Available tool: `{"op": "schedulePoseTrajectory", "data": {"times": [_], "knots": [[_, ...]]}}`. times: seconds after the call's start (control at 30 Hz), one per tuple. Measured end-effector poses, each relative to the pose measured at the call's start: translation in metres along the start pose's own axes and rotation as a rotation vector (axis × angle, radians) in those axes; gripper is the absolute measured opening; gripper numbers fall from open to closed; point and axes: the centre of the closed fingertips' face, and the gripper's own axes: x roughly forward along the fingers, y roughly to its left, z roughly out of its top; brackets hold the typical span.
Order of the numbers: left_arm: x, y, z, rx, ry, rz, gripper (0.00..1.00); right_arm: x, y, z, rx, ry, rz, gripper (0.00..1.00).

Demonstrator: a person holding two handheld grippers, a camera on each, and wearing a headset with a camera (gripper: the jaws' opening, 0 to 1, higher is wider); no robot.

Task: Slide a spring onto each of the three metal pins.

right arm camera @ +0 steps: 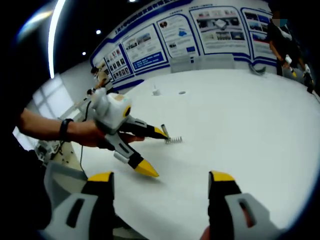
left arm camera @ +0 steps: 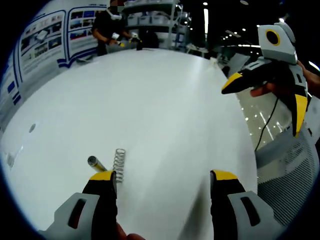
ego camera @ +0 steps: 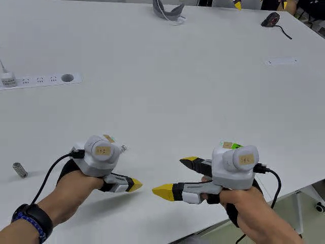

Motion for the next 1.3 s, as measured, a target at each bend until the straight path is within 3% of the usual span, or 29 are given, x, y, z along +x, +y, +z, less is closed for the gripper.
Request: {"op": "schedulePoseTrajectory", "data": {"times": [0.33,0.4,0.53,0.6,0.67,0.83,0.93,1.07,1.3], "knots": [[0.005,0.004,0.002,0.028,0.024,0.015,0.77,-0.003,-0.002,-0.004,0.014,0.002,0.004,0.78],[0.005,0.003,0.002,0.028,0.023,0.008,0.76,-0.002,-0.002,-0.004,0.012,0.005,0.007,0.78],[0.004,-0.011,0.004,0.04,0.015,-0.047,0.73,0.0,-0.001,-0.004,0.014,0.003,0.012,0.78],[0.001,-0.012,0.008,0.04,-0.001,-0.037,0.74,0.001,0.0,-0.003,0.012,0.001,0.015,0.78],[0.001,-0.007,0.012,0.029,-0.021,-0.015,0.73,0.002,0.001,-0.003,0.013,0.001,0.017,0.78],[0.006,0.005,0.01,0.011,-0.006,0.021,0.7,0.003,0.001,-0.003,0.011,0.005,0.02,0.78],[0.008,0.012,0.007,0.004,0.0,0.049,0.62,0.002,-0.001,-0.004,0.016,0.004,0.016,0.77],[0.013,0.013,0.004,-0.019,0.008,0.053,0.6,0.001,-0.003,-0.005,0.021,0.005,0.011,0.77],[0.02,0.024,0.002,-0.053,0.007,0.117,0.41,0.0,-0.006,-0.005,0.037,-0.003,0.001,0.76]]}}
